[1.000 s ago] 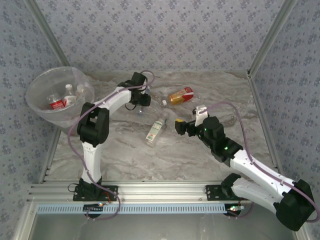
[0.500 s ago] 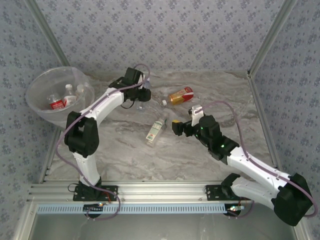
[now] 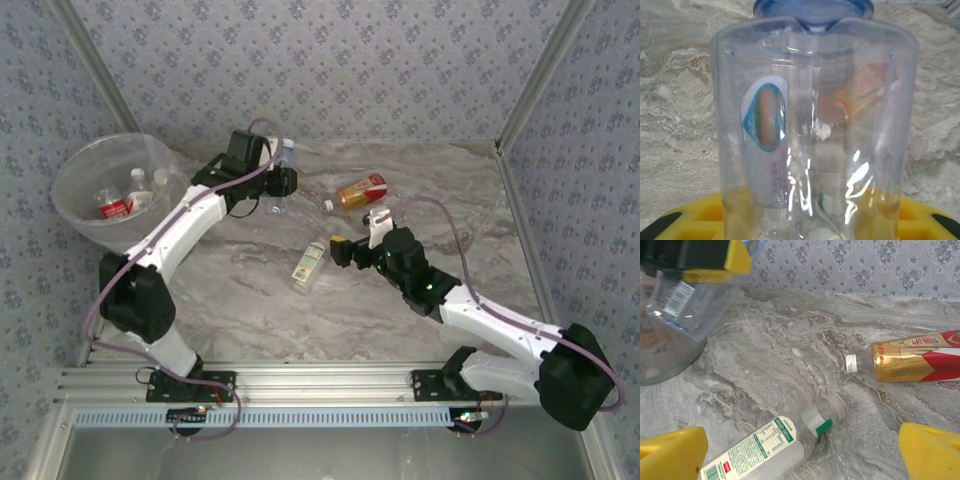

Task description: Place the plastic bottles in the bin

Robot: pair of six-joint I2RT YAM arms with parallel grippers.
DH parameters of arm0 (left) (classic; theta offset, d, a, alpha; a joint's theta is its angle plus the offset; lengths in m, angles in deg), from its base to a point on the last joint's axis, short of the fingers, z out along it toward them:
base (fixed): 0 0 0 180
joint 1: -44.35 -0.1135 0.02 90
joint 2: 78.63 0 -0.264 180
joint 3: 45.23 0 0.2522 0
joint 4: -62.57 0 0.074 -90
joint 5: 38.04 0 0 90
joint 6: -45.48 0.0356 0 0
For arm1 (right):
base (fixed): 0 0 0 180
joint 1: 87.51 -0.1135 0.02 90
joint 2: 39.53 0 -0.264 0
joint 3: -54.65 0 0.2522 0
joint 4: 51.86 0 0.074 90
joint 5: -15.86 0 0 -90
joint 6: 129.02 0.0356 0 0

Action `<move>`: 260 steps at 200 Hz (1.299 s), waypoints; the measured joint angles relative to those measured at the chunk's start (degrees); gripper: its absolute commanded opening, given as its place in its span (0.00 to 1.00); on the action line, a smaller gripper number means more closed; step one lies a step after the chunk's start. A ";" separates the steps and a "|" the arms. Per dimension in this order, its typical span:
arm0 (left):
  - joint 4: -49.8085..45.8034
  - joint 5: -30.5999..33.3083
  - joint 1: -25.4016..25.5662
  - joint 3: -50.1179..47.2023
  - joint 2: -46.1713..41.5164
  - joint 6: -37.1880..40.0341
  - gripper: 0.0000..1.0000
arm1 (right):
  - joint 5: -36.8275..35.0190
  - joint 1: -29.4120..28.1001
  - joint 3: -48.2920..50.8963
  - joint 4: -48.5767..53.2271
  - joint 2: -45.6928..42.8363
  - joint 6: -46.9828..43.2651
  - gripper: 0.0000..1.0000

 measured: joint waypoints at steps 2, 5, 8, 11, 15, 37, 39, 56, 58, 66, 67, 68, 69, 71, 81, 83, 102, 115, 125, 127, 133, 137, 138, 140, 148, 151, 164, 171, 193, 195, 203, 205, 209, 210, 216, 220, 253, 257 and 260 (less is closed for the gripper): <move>0.13 -0.24 -0.04 -0.11 -0.42 -0.07 0.44 | -0.15 -0.07 -0.04 -0.17 0.17 0.04 1.00; 0.28 -0.59 -0.15 -0.28 -0.92 -0.17 0.44 | -0.37 -0.17 -0.13 -0.39 0.42 0.31 1.00; 0.42 -0.83 -0.20 -0.44 -1.40 -0.33 0.44 | -0.55 -0.28 -0.20 -0.61 0.61 0.39 1.00; 0.50 -1.05 -0.26 -0.52 -1.90 -0.46 0.44 | -0.70 -0.37 -0.31 -0.83 0.81 0.48 1.00; 0.61 -1.42 -0.35 -0.66 -2.64 -0.50 0.44 | -0.87 -0.44 -0.39 -1.05 1.03 0.66 1.00; 0.83 -2.34 -1.18 -0.94 -6.38 -0.87 0.44 | -1.86 -0.74 -1.29 -1.92 1.84 1.07 1.00; 0.85 -2.38 -1.29 -0.94 -6.67 -0.87 0.44 | -1.90 -0.74 -1.36 -1.92 1.86 1.09 1.00; 0.85 -2.45 -1.79 -0.96 -9.31 -0.85 0.44 | -2.51 -0.74 -2.01 -2.49 2.16 1.31 1.00; 0.83 -2.38 -1.84 -0.96 -9.60 -0.85 0.44 | -2.62 -0.74 -2.08 -2.60 2.21 1.33 1.00; 0.85 -2.23 -2.01 -0.96 -10.58 -0.85 0.44 | -3.06 -0.74 -2.21 -2.93 2.38 1.49 1.00; 0.85 -2.23 -2.01 -0.96 -10.78 -0.83 0.44 | -3.10 -0.74 -2.21 -2.95 2.38 1.49 1.00; 0.85 -2.21 -2.01 -0.96 -10.86 -0.85 0.44 | -3.17 -0.74 -2.21 -2.99 2.40 1.49 1.00; 0.85 -2.16 -2.01 -0.96 -11.08 -0.83 0.44 | -3.23 -0.74 -2.21 -3.08 2.40 1.51 1.00; 0.85 -2.12 -2.01 -0.96 -11.26 -0.83 0.44 | -3.34 -0.74 -2.21 -3.15 2.45 1.55 1.00; 0.83 -1.84 -2.01 -0.96 -12.55 -0.79 0.44 | -3.85 -0.74 -2.21 -3.28 2.60 1.79 1.00; 0.83 -1.79 -2.01 -0.96 -12.85 -0.72 0.44 | -3.93 -0.74 -2.21 -3.32 2.64 1.90 1.00; 0.72 -0.66 -2.01 -0.94 -15.04 0.15 0.44 | -4.79 -0.74 -2.21 -3.85 3.08 2.14 1.00; -0.33 1.07 -2.01 -0.20 -16.06 0.96 0.44 | -4.98 -0.74 -2.21 -4.20 3.43 2.32 1.00; -1.36 3.04 -2.05 1.05 -16.39 1.60 0.44 | -5.18 -0.74 -2.25 -4.46 3.78 2.36 1.00; -1.57 3.48 -2.08 1.36 -16.39 1.64 0.44 | -5.20 -0.74 -2.32 -4.44 3.85 2.36 1.00; -2.14 4.94 -2.14 2.36 -16.44 2.05 0.44 | -5.33 -0.74 -2.45 -4.46 4.13 2.36 1.00; -2.34 5.77 -2.21 2.86 -16.44 2.19 0.44 | -5.35 -0.74 -2.62 -4.46 4.35 2.38 1.00; -2.45 6.10 -2.27 3.06 -16.44 2.25 0.44 | -5.35 -0.74 -2.67 -4.46 4.39 2.38 1.00; -2.49 6.56 -2.36 3.32 -16.44 2.43 0.44 | -5.38 -0.74 -2.75 -4.46 4.50 2.36 1.00; -2.69 8.28 -2.71 4.20 -16.50 2.84 0.44 | -5.38 -0.74 -3.13 -4.68 5.01 2.38 1.00; -2.71 8.90 -2.95 4.48 -16.57 2.99 0.44 | -5.38 -0.74 -3.28 -4.76 5.18 2.36 1.00; -3.52 11.04 -4.13 5.75 -16.72 3.67 0.44 | -5.35 -0.74 -4.02 -4.94 5.88 2.36 1.00; -3.87 11.82 -4.79 6.40 -16.72 4.00 0.44 | -5.35 -0.74 -4.42 -5.05 6.21 2.36 1.00; -4.22 13.75 -7.13 8.48 -16.72 5.07 0.44 | -5.33 -0.74 -5.62 -5.25 7.21 2.36 1.00; -4.28 13.86 -7.34 8.68 -16.72 5.11 0.44 | -5.33 -0.74 -5.70 -5.27 7.30 2.36 1.00; -4.39 14.49 -8.17 9.46 -16.72 5.60 0.44 | -5.33 -0.74 -5.97 -5.27 7.63 2.36 1.00; -4.42 14.69 -8.35 9.66 -16.72 5.73 0.44 | -5.33 -0.74 -6.01 -5.29 7.69 2.36 1.00; -4.44 15.02 -8.79 10.03 -16.72 6.01 0.44 | -5.33 -0.74 -6.12 -5.27 7.87 2.38 1.00; -4.46 15.04 -8.85 10.10 -16.72 6.08 0.44 | -5.31 -0.74 -6.19 -5.27 7.91 2.36 1.00; -4.50 15.52 -9.57 10.73 -16.72 6.54 0.44 | -5.33 -0.74 -6.29 -5.27 8.15 2.36 1.00; -4.50 15.82 -9.97 11.04 -16.72 6.82 0.44 | -5.31 -0.74 -6.40 -5.27 8.33 2.36 1.00; -4.46 16.06 -15.58 12.22 -16.72 10.71 0.44 | -5.11 -0.81 -7.26 -5.16 9.05 2.34 1.00; -4.46 16.06 -16.22 12.22 -16.70 11.23 0.44 | -5.09 -0.81 -7.43 -5.14 9.09 2.34 1.00; -4.46 16.13 -16.65 12.22 -16.68 11.63 0.44 | -5.09 -0.83 -7.54 -5.16 9.11 2.34 1.00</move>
